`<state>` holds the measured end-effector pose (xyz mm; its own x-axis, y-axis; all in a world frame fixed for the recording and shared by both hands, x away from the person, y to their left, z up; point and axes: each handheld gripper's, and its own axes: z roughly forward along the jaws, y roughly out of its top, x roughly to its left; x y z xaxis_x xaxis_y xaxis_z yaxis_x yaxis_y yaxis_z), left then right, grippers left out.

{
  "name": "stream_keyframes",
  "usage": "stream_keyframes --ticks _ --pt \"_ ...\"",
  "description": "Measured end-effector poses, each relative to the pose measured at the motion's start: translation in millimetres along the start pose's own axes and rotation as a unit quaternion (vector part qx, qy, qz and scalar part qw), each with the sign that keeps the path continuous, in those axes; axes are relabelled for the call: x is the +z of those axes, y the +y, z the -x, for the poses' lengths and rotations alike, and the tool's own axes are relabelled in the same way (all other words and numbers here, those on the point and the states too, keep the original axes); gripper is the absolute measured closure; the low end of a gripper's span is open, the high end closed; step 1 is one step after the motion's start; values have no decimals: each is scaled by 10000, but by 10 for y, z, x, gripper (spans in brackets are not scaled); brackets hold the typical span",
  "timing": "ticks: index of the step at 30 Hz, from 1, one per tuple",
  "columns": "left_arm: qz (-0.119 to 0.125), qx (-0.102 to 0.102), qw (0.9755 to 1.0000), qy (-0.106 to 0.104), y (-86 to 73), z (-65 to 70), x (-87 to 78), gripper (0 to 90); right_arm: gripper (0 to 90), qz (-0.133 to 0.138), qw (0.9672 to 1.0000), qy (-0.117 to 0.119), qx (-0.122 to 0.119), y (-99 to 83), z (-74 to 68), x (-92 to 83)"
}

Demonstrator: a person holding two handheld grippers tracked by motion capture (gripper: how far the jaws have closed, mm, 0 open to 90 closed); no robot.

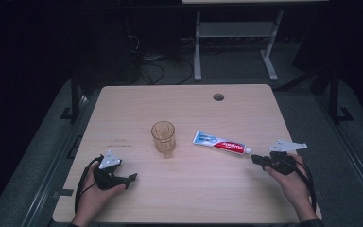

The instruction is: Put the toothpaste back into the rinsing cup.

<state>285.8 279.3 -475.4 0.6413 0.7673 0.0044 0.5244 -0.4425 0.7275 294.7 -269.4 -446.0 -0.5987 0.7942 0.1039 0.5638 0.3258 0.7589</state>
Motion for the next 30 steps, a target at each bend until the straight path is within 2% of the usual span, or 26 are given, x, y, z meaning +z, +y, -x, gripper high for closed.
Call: stream_keyframes --ticks 22,30 --pt "-15 2 10000 -2 1 0 -2 134 895 109 9999 -70 37 252 208 163" --pt "-15 2 10000 -2 1 0 -2 134 896 -13 9998 -165 99 319 320 336"
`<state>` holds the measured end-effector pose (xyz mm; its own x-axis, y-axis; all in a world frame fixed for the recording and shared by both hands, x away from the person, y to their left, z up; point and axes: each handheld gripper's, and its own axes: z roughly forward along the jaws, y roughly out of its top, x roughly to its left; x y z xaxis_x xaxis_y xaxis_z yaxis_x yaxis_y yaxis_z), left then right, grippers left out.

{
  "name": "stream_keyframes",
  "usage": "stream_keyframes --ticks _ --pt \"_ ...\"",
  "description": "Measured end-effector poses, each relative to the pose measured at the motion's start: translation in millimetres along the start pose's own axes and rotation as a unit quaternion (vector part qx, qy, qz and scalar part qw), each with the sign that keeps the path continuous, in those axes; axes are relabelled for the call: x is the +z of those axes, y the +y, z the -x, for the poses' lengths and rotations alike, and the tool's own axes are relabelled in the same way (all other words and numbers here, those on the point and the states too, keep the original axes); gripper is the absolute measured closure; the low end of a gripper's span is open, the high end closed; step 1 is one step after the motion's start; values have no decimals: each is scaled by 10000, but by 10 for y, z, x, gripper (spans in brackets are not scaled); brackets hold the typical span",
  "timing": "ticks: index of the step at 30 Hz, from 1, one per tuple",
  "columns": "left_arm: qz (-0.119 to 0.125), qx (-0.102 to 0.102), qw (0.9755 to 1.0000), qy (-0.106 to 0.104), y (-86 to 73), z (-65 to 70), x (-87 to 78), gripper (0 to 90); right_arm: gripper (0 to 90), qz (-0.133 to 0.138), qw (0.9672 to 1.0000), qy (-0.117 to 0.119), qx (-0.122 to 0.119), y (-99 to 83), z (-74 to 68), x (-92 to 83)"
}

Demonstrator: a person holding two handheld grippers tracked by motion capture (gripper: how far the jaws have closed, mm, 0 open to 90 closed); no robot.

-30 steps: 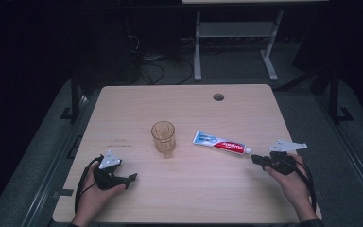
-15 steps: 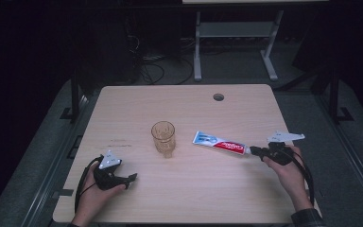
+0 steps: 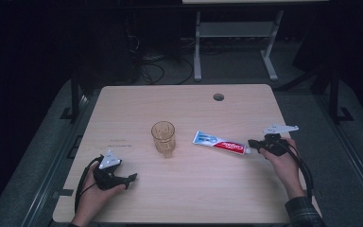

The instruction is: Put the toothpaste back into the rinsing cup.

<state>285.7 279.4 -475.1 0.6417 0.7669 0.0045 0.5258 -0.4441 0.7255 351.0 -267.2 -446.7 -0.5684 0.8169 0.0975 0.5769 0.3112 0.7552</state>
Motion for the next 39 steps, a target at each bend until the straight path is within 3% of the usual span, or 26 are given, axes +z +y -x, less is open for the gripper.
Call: stream_keyframes --ticks 9,39 --pt "1 1 10000 1 0 0 0 134 895 -211 9997 -4 86 -21 78 194" --pt "2 -2 10000 -2 0 0 0 134 896 -536 9980 262 -197 -128 -139 81"
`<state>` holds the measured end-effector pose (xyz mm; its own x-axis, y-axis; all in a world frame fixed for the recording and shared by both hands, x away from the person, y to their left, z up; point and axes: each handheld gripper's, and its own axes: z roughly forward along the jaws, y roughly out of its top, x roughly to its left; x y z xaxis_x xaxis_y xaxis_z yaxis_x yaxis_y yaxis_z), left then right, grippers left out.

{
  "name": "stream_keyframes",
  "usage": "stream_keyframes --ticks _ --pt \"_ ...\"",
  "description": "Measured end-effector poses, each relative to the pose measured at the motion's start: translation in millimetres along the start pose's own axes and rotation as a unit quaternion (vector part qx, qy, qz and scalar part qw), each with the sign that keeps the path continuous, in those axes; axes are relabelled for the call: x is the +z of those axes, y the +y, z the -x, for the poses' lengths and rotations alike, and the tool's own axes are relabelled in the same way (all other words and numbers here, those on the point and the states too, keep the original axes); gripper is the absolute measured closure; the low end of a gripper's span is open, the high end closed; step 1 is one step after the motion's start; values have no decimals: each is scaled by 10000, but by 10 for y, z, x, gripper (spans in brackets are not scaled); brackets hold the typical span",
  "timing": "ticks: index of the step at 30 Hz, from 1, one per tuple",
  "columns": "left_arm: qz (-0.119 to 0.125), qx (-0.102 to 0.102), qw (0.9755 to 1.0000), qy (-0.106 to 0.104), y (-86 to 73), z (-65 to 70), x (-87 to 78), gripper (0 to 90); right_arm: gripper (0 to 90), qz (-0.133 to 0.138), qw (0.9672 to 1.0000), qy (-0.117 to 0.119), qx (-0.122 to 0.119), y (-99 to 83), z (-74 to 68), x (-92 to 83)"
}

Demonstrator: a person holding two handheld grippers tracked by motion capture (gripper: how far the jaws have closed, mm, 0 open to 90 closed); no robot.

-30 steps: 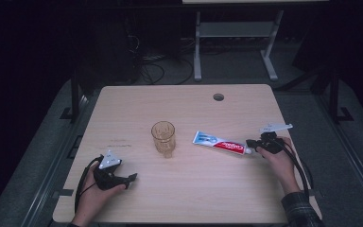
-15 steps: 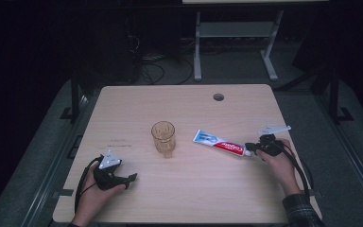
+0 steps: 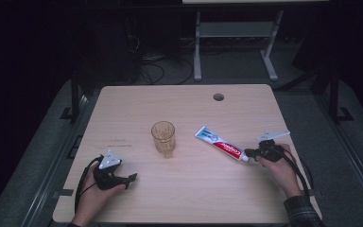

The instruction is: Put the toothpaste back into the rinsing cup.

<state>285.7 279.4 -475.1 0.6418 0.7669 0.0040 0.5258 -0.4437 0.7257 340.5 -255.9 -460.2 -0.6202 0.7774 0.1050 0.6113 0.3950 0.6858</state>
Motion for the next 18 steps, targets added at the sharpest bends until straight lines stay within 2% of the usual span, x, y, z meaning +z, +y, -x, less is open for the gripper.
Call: stream_keyframes --ticks 18 --pt "0 0 10000 0 0 0 0 134 896 -118 9996 228 -126 -73 -192 -48"
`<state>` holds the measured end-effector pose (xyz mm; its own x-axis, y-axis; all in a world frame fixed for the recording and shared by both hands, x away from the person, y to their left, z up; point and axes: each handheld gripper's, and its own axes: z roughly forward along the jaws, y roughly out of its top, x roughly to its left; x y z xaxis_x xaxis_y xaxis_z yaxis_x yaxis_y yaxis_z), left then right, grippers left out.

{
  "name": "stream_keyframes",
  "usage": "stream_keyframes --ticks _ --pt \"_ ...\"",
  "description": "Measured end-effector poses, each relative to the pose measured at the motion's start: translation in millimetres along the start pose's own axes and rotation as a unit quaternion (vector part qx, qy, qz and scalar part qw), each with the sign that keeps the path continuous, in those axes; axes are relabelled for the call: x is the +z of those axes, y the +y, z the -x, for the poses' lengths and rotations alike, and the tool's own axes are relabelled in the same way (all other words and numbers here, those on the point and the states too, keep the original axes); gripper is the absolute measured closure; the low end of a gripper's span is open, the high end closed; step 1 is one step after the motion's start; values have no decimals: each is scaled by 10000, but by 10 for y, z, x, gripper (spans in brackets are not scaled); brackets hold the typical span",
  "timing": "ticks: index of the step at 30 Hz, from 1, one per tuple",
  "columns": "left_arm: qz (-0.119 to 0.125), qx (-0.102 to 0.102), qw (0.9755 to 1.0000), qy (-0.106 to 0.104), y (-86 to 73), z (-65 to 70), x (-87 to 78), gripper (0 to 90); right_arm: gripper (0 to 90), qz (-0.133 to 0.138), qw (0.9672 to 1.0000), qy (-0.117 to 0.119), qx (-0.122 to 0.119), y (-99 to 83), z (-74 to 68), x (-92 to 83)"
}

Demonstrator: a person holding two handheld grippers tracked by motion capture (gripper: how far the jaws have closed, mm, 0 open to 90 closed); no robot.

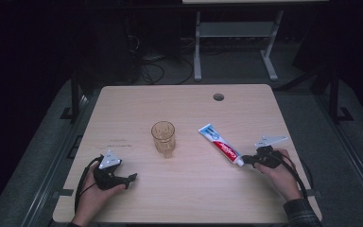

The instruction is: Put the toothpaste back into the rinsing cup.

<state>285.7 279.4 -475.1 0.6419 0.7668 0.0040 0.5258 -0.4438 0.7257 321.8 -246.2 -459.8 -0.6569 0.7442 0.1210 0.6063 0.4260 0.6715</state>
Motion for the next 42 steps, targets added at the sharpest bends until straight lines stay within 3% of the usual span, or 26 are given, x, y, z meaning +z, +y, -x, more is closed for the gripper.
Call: stream_keyframes --ticks 10,17,20,27,35,42 --pt "1 3 10000 1 0 0 0 134 855 -30 10000 -28 33 -1 -32 -8" --pt "1 2 10000 3 0 0 0 134 691 66 9997 -129 177 34 -3 -59" --pt "0 3 10000 2 0 0 0 134 565 186 9992 -158 307 82 -10 -112" --pt "3 19 10000 -22 -1 -5 0 134 443 338 9986 -182 369 214 -19 -143" --pt "2 20 10000 -24 -1 -5 -1 135 386 375 9986 -172 342 411 -58 -81" --pt "0 22 10000 -21 -1 -5 -1 134 367 239 9993 -177 243 594 -72 50"
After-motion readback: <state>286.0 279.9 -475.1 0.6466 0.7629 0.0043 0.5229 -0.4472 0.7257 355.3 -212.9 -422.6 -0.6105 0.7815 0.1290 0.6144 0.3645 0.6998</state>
